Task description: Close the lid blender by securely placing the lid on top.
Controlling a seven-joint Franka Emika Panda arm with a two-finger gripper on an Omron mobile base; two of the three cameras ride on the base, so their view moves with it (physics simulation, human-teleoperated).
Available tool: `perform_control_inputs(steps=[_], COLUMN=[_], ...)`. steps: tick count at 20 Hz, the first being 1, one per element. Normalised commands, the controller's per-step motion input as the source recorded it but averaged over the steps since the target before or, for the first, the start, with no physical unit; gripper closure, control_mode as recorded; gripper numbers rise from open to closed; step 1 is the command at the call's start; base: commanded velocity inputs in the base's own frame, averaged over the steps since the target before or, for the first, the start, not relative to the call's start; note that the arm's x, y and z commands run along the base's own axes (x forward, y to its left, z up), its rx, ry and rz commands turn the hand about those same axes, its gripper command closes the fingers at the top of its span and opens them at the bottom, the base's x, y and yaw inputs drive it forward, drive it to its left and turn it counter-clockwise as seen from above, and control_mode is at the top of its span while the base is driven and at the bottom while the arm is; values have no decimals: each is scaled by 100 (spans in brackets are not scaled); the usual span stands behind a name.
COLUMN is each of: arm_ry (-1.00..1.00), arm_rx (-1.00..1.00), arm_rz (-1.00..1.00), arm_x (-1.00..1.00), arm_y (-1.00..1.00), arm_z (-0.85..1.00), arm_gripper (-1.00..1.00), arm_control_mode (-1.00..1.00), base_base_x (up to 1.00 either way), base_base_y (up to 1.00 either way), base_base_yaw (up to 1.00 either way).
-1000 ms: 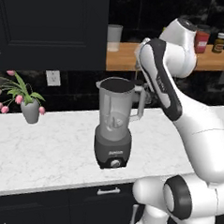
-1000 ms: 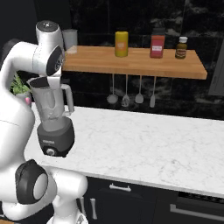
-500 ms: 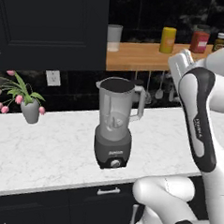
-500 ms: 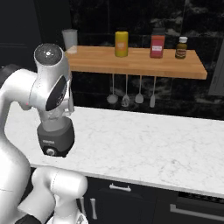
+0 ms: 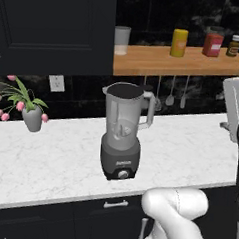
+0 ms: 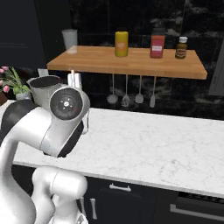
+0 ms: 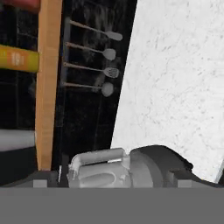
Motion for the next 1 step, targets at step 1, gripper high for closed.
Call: perform_control_inputs(steps=[1], arm_ry=[0], arm_rx=[0], arm_rz=[0], arm_x=[-31], arm_y=[-39], arm_z=[-6], arm_gripper=[-100], arm_control_mode=[-100], base_base_x=[0], base_base_y=[0], base_base_yaw=[0])
